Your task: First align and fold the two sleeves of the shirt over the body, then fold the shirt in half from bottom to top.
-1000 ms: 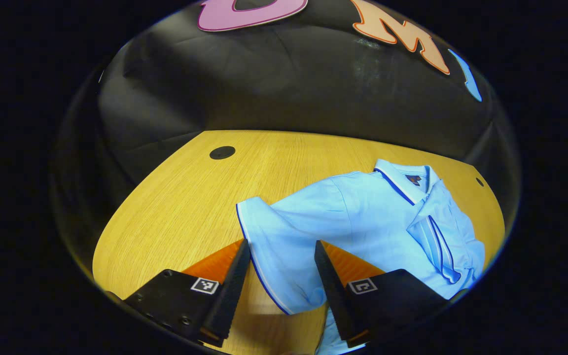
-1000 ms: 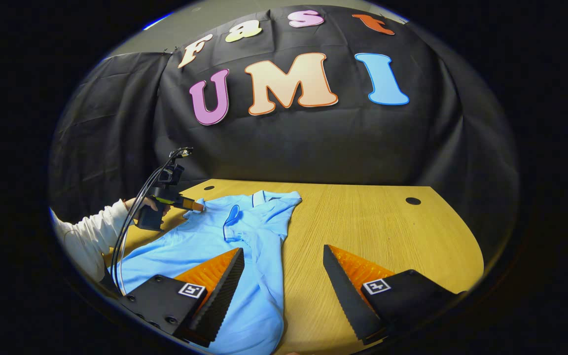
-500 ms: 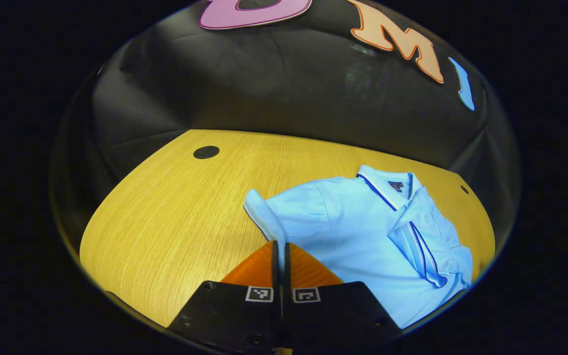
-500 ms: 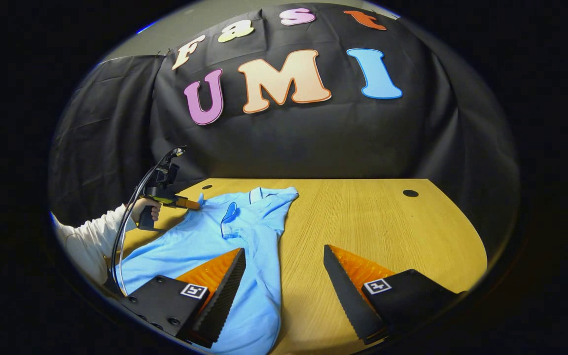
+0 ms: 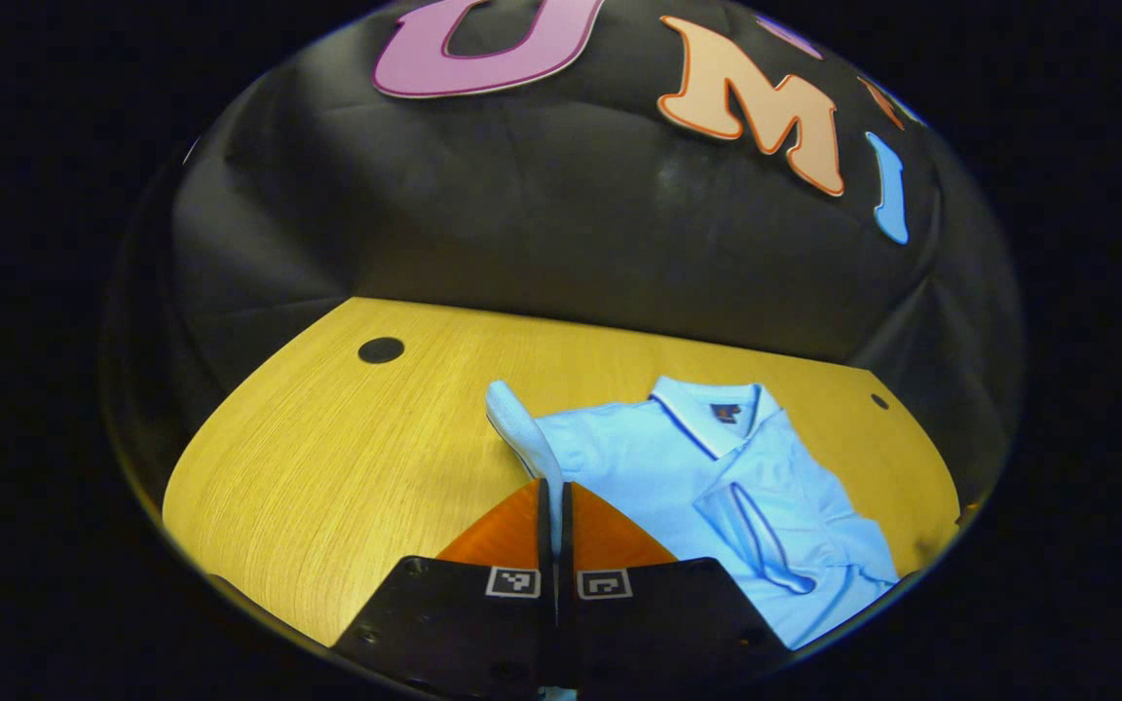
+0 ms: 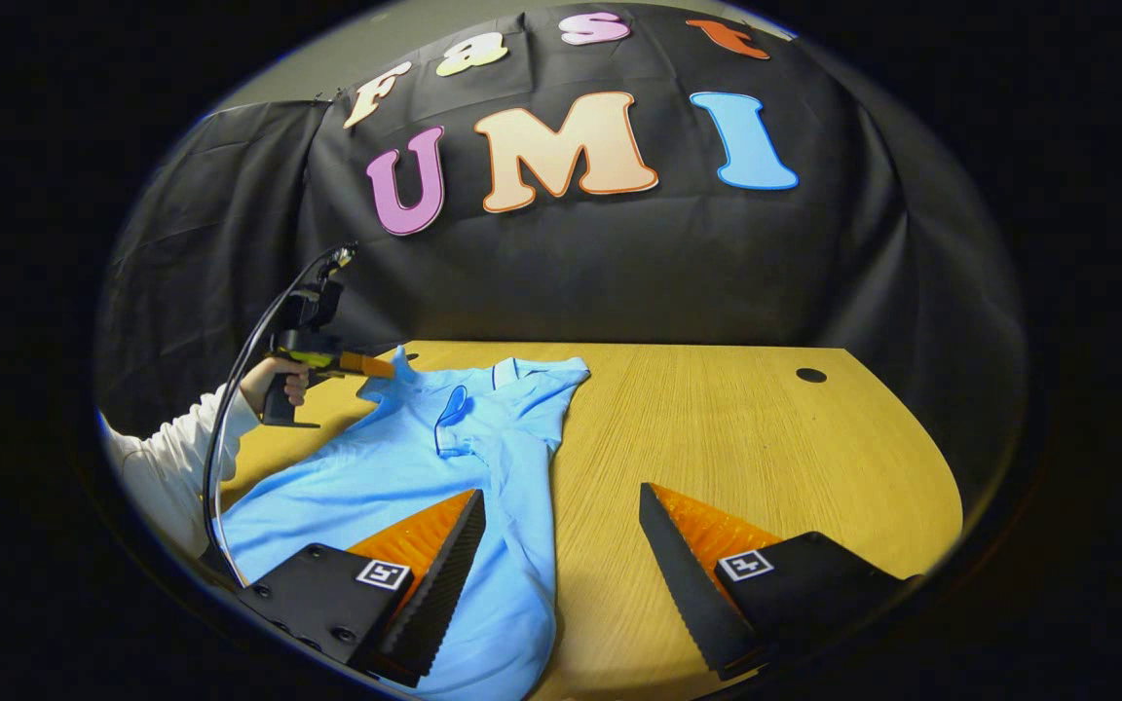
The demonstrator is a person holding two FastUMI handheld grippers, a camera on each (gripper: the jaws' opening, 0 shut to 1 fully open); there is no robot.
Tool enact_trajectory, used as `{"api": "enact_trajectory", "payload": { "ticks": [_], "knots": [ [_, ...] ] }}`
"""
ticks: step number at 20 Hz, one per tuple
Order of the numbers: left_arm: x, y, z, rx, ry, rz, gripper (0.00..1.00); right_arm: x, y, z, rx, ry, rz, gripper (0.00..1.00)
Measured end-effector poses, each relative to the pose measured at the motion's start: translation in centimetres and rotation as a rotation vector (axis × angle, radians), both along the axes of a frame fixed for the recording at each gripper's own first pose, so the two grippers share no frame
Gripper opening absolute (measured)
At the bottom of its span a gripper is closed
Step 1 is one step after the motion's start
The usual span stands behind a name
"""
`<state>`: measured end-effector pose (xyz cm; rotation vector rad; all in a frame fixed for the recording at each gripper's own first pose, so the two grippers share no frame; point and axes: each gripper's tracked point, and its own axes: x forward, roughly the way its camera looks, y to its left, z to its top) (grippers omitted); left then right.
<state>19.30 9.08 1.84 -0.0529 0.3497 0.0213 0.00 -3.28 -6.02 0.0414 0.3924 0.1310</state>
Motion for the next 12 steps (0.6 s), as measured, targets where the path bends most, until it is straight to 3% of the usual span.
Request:
{"api": "enact_trajectory", "payload": {
  "ticks": [7,12],
  "knots": [
    [0.0,-12.8,2.5,-0.067,-0.011,-0.233,0.0,-0.9,0.2,-0.1,0.018,-0.007,0.01,0.99],
    [-0.2,-19.2,0.0,-0.007,0.038,-0.339,0.0,-1.4,-0.5,-0.8,0.02,0.011,-0.002,0.98]
  ]
}}
